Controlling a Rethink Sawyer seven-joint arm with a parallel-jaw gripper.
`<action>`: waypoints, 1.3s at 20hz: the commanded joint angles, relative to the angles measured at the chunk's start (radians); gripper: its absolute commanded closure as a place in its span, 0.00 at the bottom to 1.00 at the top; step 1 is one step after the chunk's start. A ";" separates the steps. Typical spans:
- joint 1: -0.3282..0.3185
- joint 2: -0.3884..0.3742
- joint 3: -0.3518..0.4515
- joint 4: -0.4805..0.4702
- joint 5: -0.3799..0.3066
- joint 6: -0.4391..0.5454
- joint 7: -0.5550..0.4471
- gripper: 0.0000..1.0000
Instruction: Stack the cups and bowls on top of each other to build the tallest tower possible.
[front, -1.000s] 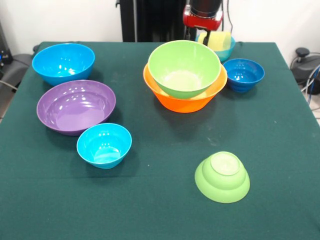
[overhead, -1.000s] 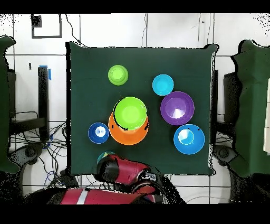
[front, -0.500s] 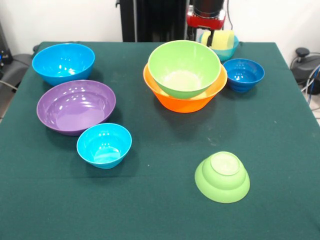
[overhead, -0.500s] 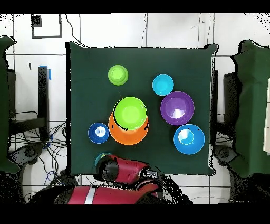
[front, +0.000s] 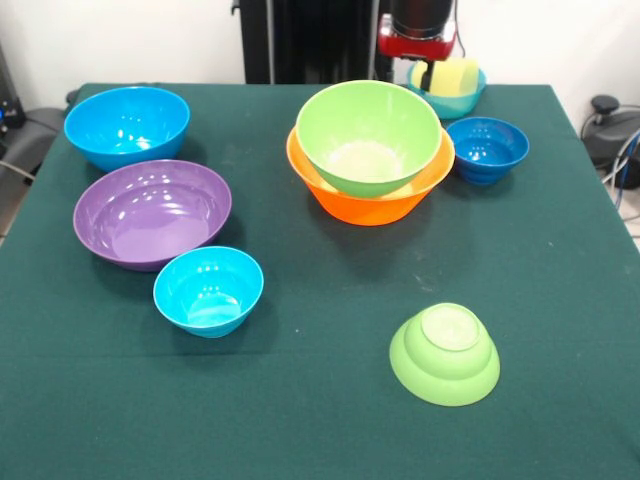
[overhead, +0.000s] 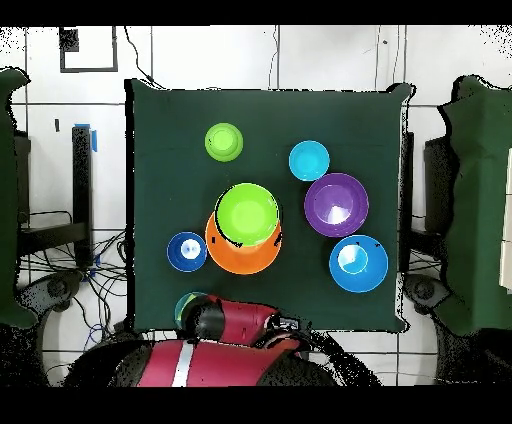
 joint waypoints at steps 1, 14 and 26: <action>-0.027 0.086 0.103 -0.103 -0.055 0.068 0.039 0.00; -0.018 0.082 0.096 -0.122 -0.076 0.064 0.055 0.00; -0.006 0.086 0.085 -0.140 -0.094 0.035 0.060 1.00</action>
